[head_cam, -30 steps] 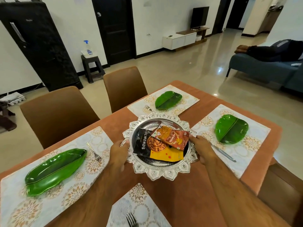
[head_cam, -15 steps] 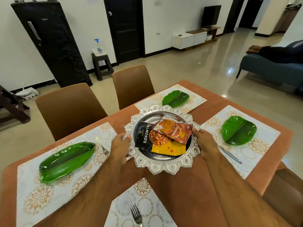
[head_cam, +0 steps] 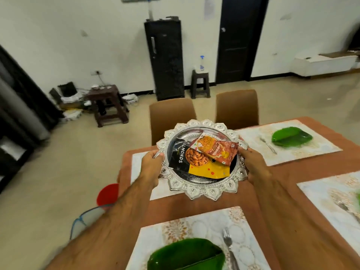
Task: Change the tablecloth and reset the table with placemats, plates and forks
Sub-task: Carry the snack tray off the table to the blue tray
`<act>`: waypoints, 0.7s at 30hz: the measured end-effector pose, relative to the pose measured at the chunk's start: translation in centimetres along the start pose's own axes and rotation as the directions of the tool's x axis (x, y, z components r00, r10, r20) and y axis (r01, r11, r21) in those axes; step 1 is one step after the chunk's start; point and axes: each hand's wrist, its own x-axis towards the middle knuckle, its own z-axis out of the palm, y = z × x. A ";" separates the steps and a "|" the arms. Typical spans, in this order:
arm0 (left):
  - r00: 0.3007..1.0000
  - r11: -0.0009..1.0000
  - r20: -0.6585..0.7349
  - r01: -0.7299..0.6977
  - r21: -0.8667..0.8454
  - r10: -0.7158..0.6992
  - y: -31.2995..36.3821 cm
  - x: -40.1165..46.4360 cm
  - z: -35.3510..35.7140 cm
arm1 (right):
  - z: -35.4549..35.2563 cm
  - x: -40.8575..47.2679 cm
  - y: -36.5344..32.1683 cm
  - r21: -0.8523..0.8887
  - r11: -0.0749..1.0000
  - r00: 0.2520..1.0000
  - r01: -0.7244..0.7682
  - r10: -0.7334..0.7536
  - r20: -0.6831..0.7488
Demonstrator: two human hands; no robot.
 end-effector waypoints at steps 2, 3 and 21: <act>0.998 1.000 -0.067 0.000 0.022 0.001 0.1 -0.8 -5.2 | 4.3 -2.2 0.5 -0.010 1.000 0.997 -0.007 0.008 0.076; 0.994 1.000 -0.107 0.003 0.009 -0.002 0.1 -1.4 -8.1 | 6.6 -3.4 0.9 -0.009 1.000 0.994 -0.013 0.014 0.112; 0.761 0.985 -0.644 -0.044 -0.164 -0.074 -5.9 -24.2 -56.9 | 42.8 -37.3 15.5 -0.198 0.973 0.735 -0.118 0.219 0.641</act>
